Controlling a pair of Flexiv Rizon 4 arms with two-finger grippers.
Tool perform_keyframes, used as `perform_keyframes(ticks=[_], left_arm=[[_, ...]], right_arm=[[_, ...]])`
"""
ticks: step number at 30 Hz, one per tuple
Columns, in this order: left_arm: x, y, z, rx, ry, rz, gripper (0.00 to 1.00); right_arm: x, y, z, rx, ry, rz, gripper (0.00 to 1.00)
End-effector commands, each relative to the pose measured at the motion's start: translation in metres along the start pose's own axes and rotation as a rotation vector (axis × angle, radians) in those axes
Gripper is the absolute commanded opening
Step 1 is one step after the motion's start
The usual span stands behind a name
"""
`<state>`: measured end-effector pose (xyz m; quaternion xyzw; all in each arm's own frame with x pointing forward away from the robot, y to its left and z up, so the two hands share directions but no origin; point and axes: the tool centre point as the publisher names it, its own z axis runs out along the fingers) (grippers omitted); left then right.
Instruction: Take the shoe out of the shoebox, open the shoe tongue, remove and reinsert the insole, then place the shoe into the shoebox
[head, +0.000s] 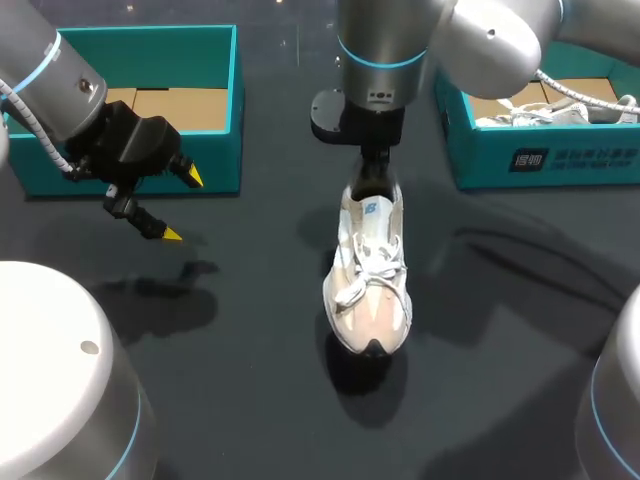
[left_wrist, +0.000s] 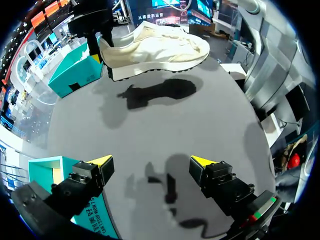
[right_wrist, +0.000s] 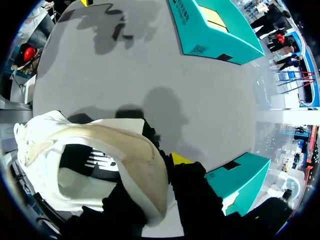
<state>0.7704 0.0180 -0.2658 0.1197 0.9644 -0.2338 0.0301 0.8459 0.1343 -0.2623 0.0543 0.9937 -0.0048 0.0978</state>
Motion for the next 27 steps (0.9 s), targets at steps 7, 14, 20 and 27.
perform_keyframes(ticks=[7,14,20,27], left_arm=[[0.001,0.0,0.0,-0.003,-0.002,0.0,1.0],[0.001,0.0,0.0,-0.003,-0.002,0.0,1.0],[0.001,0.0,0.0,-0.003,-0.002,0.0,1.0],[0.001,0.0,0.0,-0.003,-0.002,0.0,1.0]], right_arm=[[-0.054,-0.057,-0.068,0.148,-0.066,-0.007,0.0],[-0.07,-0.067,-0.087,0.168,-0.024,-0.102,0.0],[-0.07,-0.067,-0.087,0.168,-0.024,-0.102,0.0],[-0.076,-0.073,-0.09,0.158,-0.035,-0.1,0.0]])
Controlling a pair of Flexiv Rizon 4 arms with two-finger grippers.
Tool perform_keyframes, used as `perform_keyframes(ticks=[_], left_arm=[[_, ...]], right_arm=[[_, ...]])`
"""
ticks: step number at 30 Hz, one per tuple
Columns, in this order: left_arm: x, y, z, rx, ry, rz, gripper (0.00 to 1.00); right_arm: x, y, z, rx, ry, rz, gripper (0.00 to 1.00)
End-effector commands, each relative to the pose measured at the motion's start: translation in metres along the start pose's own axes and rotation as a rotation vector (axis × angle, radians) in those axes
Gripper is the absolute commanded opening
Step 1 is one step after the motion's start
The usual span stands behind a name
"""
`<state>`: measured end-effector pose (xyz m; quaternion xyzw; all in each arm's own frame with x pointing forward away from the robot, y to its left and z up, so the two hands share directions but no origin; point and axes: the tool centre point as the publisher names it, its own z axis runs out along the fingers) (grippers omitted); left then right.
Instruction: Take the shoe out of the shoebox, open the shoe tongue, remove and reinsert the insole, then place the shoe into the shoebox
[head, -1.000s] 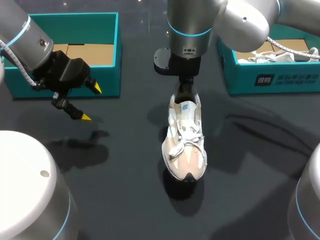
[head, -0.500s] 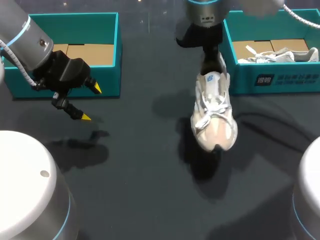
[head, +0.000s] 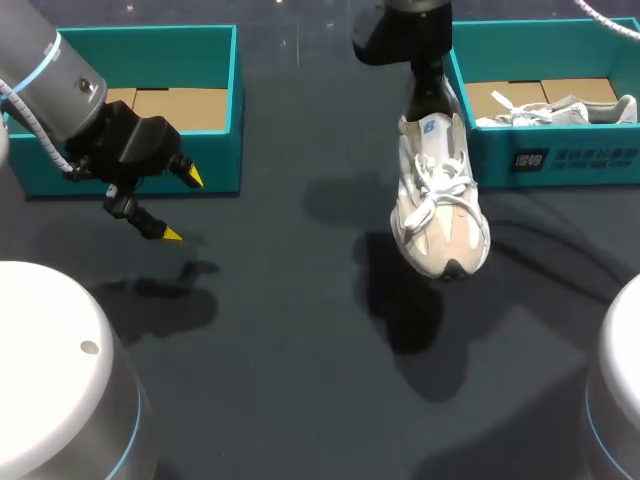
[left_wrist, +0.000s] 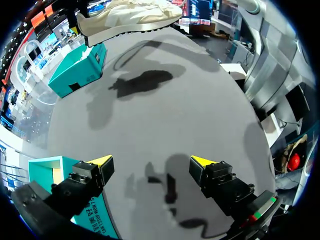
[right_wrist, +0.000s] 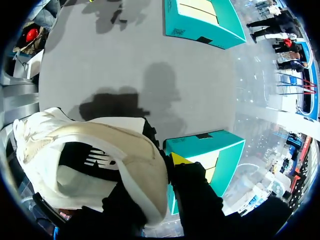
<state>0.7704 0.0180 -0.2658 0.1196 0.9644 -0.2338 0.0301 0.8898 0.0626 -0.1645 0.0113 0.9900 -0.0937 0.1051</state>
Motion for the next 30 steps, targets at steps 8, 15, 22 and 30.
perform_keyframes(ticks=[8,15,22,30], left_arm=[[0.001,0.0,0.0,-0.003,-0.002,0.0,1.0],[0.001,0.0,0.0,-0.003,-0.002,0.0,1.0],[0.001,0.0,0.0,-0.003,-0.002,0.0,1.0],[0.001,0.0,0.0,-0.003,-0.002,0.0,1.0]], right_arm=[[-0.06,-0.075,0.0,0.026,-0.053,0.016,0.0],[-0.116,-0.133,0.014,0.075,-0.067,0.002,0.0],[-0.161,-0.191,0.033,0.08,-0.091,0.013,0.0],[-0.174,-0.215,0.045,0.09,-0.109,0.004,0.0]])
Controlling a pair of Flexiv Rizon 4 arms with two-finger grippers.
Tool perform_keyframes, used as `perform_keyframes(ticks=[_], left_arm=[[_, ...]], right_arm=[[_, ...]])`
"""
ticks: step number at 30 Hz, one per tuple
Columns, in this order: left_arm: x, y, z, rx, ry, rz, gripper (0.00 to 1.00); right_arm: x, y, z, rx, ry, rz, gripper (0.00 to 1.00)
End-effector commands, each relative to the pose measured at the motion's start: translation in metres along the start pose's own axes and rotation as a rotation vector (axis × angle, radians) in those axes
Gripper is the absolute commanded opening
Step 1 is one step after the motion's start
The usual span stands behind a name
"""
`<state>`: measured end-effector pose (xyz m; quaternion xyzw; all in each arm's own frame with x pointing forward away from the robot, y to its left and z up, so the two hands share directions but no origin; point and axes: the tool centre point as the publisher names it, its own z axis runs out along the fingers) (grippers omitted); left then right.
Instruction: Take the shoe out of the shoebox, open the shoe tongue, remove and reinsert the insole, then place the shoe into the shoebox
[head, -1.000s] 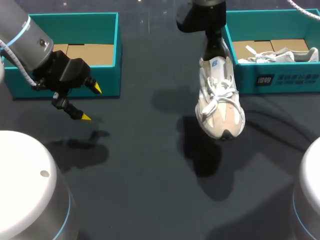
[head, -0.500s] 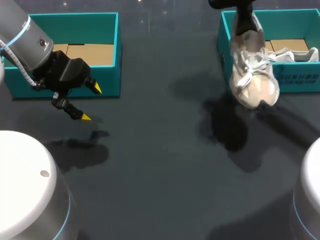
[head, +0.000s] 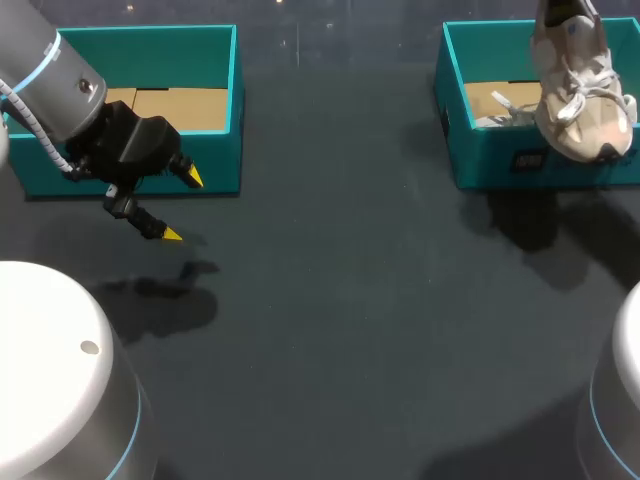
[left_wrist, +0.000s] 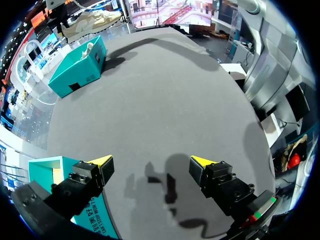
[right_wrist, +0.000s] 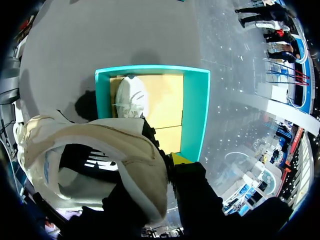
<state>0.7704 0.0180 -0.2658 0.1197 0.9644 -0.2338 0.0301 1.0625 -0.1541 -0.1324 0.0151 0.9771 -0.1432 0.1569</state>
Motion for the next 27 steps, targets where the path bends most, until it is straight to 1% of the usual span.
perform_keyframes(ticks=[1,11,13,19,25,27], left_arm=[[0.001,0.0,0.0,-0.003,-0.002,0.0,1.0],[0.001,0.0,0.0,-0.003,-0.002,0.0,1.0],[0.001,0.0,0.0,-0.003,-0.002,0.0,1.0],[0.001,0.0,0.0,-0.003,-0.002,0.0,1.0],[0.001,0.0,0.0,-0.003,-0.002,0.0,1.0],[0.001,0.0,0.0,-0.003,-0.002,0.0,1.0]], right_arm=[[0.002,-0.004,-0.001,-0.011,-0.003,-0.002,0.0],[0.002,-0.004,-0.001,-0.011,-0.003,-0.002,0.0],[-0.008,-0.012,0.0,-0.027,-0.019,0.009,0.0],[-0.037,-0.031,0.018,-0.006,-0.023,0.004,0.0],[-0.056,-0.053,0.041,-0.019,-0.013,0.0,0.0],[-0.061,-0.062,0.049,-0.005,0.008,0.007,0.0]])
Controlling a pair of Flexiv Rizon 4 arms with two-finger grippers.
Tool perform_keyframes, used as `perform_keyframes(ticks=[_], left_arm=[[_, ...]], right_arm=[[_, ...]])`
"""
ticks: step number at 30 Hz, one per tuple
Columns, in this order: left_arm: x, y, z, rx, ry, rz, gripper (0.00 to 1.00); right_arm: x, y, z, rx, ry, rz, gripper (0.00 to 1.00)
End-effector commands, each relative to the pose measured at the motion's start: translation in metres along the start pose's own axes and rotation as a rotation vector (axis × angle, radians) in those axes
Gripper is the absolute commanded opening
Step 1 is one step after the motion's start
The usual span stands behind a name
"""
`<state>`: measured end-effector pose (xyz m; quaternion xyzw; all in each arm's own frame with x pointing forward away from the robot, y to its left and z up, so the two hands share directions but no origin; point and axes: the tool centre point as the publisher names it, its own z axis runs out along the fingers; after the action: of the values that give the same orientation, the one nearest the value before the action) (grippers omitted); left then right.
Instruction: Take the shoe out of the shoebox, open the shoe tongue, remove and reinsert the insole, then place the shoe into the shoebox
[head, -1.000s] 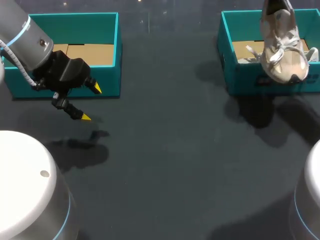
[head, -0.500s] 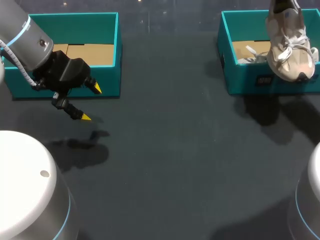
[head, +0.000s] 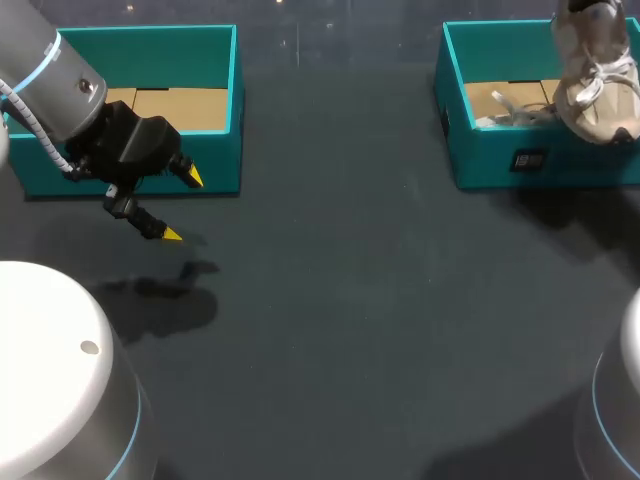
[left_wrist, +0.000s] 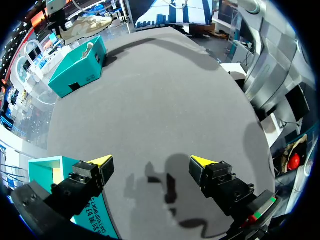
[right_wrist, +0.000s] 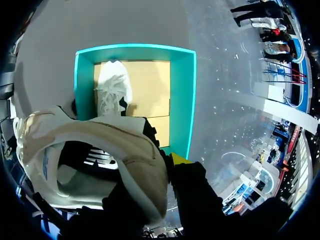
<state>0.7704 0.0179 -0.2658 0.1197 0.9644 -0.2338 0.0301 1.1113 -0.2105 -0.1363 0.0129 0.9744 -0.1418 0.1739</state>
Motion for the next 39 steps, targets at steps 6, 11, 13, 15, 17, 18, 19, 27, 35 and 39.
perform_keyframes(ticks=[6,11,13,15,17,18,19,27,35,39], left_arm=[[0.001,0.0,0.0,-0.003,-0.002,0.0,1.0],[0.001,0.0,0.0,-0.003,-0.002,0.0,1.0],[0.001,0.0,0.0,-0.003,-0.002,0.0,1.0],[0.001,0.0,0.0,-0.003,-0.002,0.0,1.0],[0.001,0.0,0.0,-0.003,-0.002,0.0,1.0],[0.001,0.0,0.0,-0.003,-0.002,0.0,1.0],[0.001,0.0,0.0,-0.003,-0.002,0.0,1.0],[0.001,0.0,0.0,-0.003,-0.002,0.0,1.0],[0.001,0.0,0.0,-0.003,-0.002,0.0,1.0],[0.001,0.0,0.0,-0.003,-0.002,0.0,1.0]], right_arm=[[-0.013,-0.047,0.027,0.001,0.059,0.199,0.0],[-0.009,-0.065,0.022,0.029,0.06,0.353,0.0],[-0.009,-0.068,0.02,0.051,0.077,0.419,0.0],[-0.007,-0.073,0.02,0.05,0.084,0.491,0.0],[-0.005,-0.076,0.019,0.057,0.092,0.566,0.0],[-0.004,-0.078,0.019,0.057,0.097,0.603,0.0],[-0.004,-0.079,0.018,0.062,0.104,0.633,0.0],[0.004,-0.095,0.013,0.023,0.142,0.95,0.0],[0.004,-0.095,0.013,0.023,0.142,0.95,0.0],[0.0,-0.098,0.019,0.04,0.165,1.062,0.0]])
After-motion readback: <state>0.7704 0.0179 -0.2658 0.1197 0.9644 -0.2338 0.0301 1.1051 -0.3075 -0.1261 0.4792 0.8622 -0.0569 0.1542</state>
